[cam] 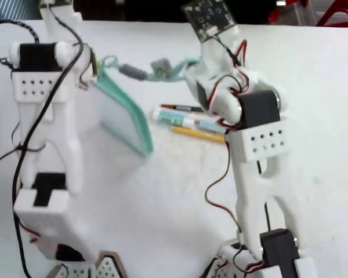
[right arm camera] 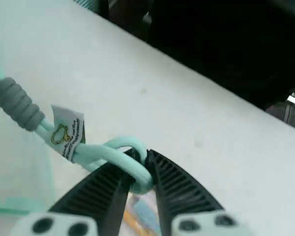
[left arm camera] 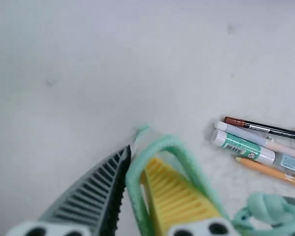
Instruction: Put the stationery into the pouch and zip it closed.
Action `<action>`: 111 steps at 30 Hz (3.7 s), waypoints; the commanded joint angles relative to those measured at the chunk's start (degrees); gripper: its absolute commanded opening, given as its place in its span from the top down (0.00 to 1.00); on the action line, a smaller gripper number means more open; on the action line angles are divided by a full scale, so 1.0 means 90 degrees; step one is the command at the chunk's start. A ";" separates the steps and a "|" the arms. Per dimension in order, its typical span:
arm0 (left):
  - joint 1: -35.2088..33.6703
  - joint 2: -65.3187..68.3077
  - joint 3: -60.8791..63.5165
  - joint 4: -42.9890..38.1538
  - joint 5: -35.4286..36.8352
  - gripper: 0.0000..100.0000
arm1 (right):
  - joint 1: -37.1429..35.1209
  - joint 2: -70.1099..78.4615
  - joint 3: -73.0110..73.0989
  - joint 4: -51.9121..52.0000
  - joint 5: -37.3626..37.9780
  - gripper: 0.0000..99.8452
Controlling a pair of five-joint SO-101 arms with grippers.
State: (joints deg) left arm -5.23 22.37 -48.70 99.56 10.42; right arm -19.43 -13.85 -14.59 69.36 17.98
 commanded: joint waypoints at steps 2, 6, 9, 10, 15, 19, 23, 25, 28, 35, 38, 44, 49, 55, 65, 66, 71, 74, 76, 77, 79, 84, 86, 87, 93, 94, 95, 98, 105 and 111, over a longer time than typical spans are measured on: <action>0.0132 0.1216 -0.0664 0.0244 0.0098 0.98 | -0.0259 -0.0083 -0.0049 -0.0972 -0.0322 0.98; 0.0171 0.1578 -0.0899 0.0244 0.0098 0.98 | -0.0337 -0.0357 -0.0225 -0.1109 -0.0977 0.98; 0.0171 0.1763 -0.0899 0.0215 0.0098 0.98 | -0.0337 -0.0698 -0.0430 -0.1109 -0.1172 0.98; 0.0161 0.1802 -0.0899 0.0215 0.0098 0.98 | -0.0347 -0.0845 -0.0508 -0.1109 -0.1192 0.98; 0.0161 0.1822 -0.0908 0.0205 0.0098 0.98 | -0.0864 -0.1519 -0.1035 -0.0894 -0.1026 0.98; 0.0142 0.1822 -0.0908 0.0234 0.0088 0.98 | -0.1158 -0.1685 -0.1377 -0.0454 -0.0625 0.98; 0.0142 0.1822 -0.0879 0.0264 0.0068 0.98 | -0.1128 -0.1675 -0.2022 0.0357 -0.0586 0.98; 0.0142 0.1822 -0.0850 0.0264 0.0068 0.98 | -0.0952 -0.1665 -0.2256 0.0747 -0.0391 0.98; 0.0142 0.1832 -0.0850 0.0264 0.0068 0.98 | -0.0767 -0.1685 -0.2501 0.1167 -0.0176 0.98; 0.0034 0.1871 -0.0840 0.0274 0.0068 0.98 | -0.0425 -0.1685 -0.2969 0.2027 0.0000 0.98; -0.0063 0.1861 -0.0840 0.0274 0.0068 0.98 | -0.0386 -0.1685 -0.3175 0.2349 0.0059 0.98; -0.0200 0.1851 -0.0840 0.0274 -0.0059 0.98 | -0.0171 -0.1685 -0.3477 0.2955 0.0264 0.98; -0.0210 0.1871 -0.0840 0.0283 -0.0117 0.98 | 0.0405 -0.1714 -0.3663 0.3219 0.0391 0.98; -0.0210 0.1871 -0.0869 0.0283 -0.0117 0.98 | 0.0689 -0.2408 -0.3253 0.3228 0.0625 0.98; -0.0200 0.1841 -0.0879 0.0283 -0.0117 0.98 | 0.0679 -0.4186 -0.0606 0.3189 0.1211 0.98; -0.0200 0.1832 -0.0879 0.0283 -0.0117 0.98 | 0.0669 -0.4254 -0.0498 0.3189 0.1211 0.98; -0.0200 0.1832 -0.0879 0.0283 -0.0107 0.98 | 0.0669 -0.4664 0.0254 0.3228 0.1221 0.98; -0.0200 0.1832 -0.0869 0.0283 -0.0107 0.98 | 0.0669 -0.5114 0.1368 0.3228 0.1690 0.98; -0.0200 0.1841 -0.0860 0.0283 -0.0117 0.98 | 0.0669 -0.5387 0.2081 0.3219 0.2051 0.98; -0.0200 0.1851 -0.0869 0.0283 -0.0117 0.98 | 0.0689 -0.5514 0.2335 0.3219 0.2168 0.98; -0.0200 0.1871 -0.0889 0.0274 -0.0117 0.98 | 0.0728 -0.5817 0.2628 0.3219 0.2325 0.98; -0.0200 0.1880 -0.0889 0.0264 -0.0117 0.98 | 0.0728 -0.6471 0.2549 0.3228 0.2344 0.98; -0.0210 0.1880 -0.0889 0.0264 -0.0117 0.98 | 0.0737 -0.6540 0.2510 0.3238 0.2344 0.98; -0.0210 0.1880 -0.0889 0.0264 -0.0117 0.98 | 0.0737 -0.6540 0.2481 0.3238 0.2344 0.98; -0.0220 0.1880 -0.0889 0.0264 -0.0117 0.98 | 0.0991 -0.6579 0.2530 0.3267 0.2686 0.98; -0.0220 0.1880 -0.0889 0.0264 -0.0117 0.98 | 0.1128 -0.6549 0.2530 0.3267 0.2725 0.98; -0.0210 0.1880 -0.0889 0.0264 -0.0117 0.98 | 0.1197 -0.6530 0.2540 0.3267 0.2725 0.98; -0.0210 0.1880 -0.0889 0.0264 -0.0117 0.98 | 0.1158 -0.6530 0.2530 0.3267 0.2725 0.98; -0.0210 0.1880 -0.0889 0.0264 -0.0117 0.98 | 0.1665 -0.6589 0.2862 0.3306 0.3604 0.98; -0.0181 0.1880 -0.0899 0.0264 -0.0117 0.98 | 0.2027 -0.6589 0.3038 0.3287 0.3858 0.98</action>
State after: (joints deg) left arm -5.67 30.02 -57.49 101.23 10.42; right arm -3.25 -73.01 12.92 97.32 51.47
